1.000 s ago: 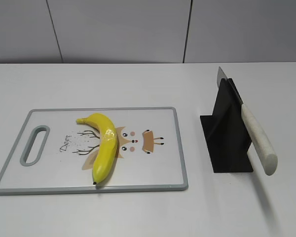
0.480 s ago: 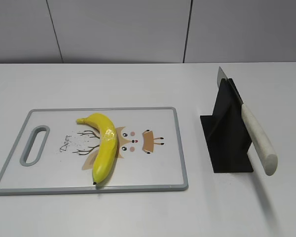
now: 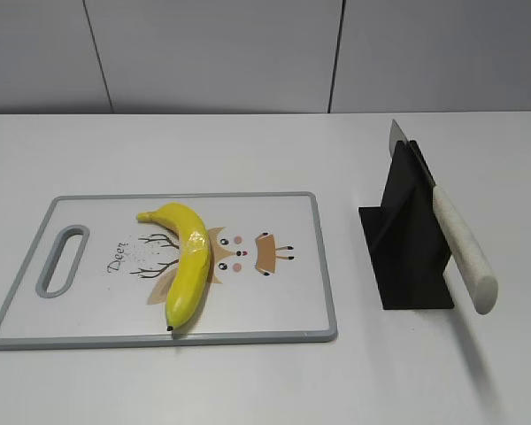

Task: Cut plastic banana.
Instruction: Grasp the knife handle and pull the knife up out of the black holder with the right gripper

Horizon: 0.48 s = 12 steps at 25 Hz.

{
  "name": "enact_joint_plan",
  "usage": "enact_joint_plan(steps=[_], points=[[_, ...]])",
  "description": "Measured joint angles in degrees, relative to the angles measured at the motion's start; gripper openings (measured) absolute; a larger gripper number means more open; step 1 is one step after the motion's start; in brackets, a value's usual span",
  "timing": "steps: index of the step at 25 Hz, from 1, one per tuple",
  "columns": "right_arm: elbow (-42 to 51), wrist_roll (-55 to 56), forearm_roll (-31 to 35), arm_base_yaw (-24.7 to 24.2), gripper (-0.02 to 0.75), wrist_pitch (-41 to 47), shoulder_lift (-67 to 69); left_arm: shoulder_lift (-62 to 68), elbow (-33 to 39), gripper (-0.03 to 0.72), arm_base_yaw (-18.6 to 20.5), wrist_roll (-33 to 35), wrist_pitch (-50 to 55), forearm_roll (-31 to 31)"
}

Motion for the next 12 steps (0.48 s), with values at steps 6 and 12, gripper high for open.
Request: enact_joint_plan(steps=[6,12], points=[[-8.6,0.1,1.0,0.0,0.465,1.9,14.0,0.0,0.0,0.521,0.0,0.0,0.0,0.0],[-16.3,0.2,3.4,0.0,0.456,6.5,26.9,0.0,0.0,0.521,0.0,0.0,0.0,0.0]])
